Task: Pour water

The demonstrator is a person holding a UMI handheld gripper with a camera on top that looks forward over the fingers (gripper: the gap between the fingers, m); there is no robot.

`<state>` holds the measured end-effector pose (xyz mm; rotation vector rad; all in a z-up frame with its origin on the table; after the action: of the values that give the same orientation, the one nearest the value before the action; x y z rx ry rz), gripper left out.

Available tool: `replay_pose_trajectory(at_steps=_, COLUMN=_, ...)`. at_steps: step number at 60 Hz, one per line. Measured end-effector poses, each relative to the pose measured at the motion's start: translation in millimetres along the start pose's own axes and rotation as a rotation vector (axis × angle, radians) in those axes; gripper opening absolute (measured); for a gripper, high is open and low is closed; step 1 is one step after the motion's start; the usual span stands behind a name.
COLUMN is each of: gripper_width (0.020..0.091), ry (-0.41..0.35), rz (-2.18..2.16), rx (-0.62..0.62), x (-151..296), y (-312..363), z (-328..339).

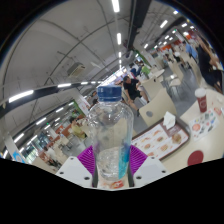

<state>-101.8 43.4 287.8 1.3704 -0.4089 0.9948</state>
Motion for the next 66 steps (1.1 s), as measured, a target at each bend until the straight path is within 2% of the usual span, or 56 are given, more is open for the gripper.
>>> replay_pose_trajectory(at_steps=8, gripper_width=0.0399, ry=-0.076, rz=0.325, rx=-0.113, x=46, y=-56, z=15)
replay_pose_trajectory(at_steps=15, gripper_width=0.0400, ry=-0.069, rz=0.525, rx=-0.222, x=55, y=-135, z=11)
replay_pose_trajectory(at_steps=28, gripper_width=0.0398, ry=0.047, rz=0.626, rx=-0.292, x=13, y=-244, z=10)
replay_pose_trajectory(at_steps=45, gripper_width=0.0413, ry=0.150, rz=0.604, rx=-0.282, x=-49, y=-296, z=14)
replay_pose_trajectory(at_steps=46, gripper_width=0.0418, ry=0.121, rz=0.605, rx=-0.274, x=-47, y=-297, z=10)
replay_pose_trajectory(at_steps=50, gripper_width=0.0419, ry=0.101, rz=0.605, rx=-0.271, x=-50, y=-299, z=16)
replay_pose_trajectory(at_steps=58, gripper_width=0.0512, ry=0.097, rz=0.583, rx=-0.270, x=-49, y=-297, z=17)
replay_pose_trajectory(at_steps=62, gripper_width=0.0570, ry=0.133, rz=0.580, rx=-0.290, x=-51, y=-299, z=19)
replay_pose_trajectory(at_steps=64, gripper_width=0.0637, ry=0.162, rz=0.576, rx=-0.309, x=-52, y=-300, z=22)
replay_pose_trajectory(at_steps=66, gripper_width=0.0757, ry=0.184, rz=0.571, rx=-0.321, x=-53, y=-300, z=25)
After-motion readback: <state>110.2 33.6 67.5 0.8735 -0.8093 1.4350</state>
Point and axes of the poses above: the point between the fingertips, and its own axes, seen from behind it with the camera up: y to the left, x up, z backward, against the way the camera looks, the point moved 4 cm from there along z, backward, against the way the camera looks
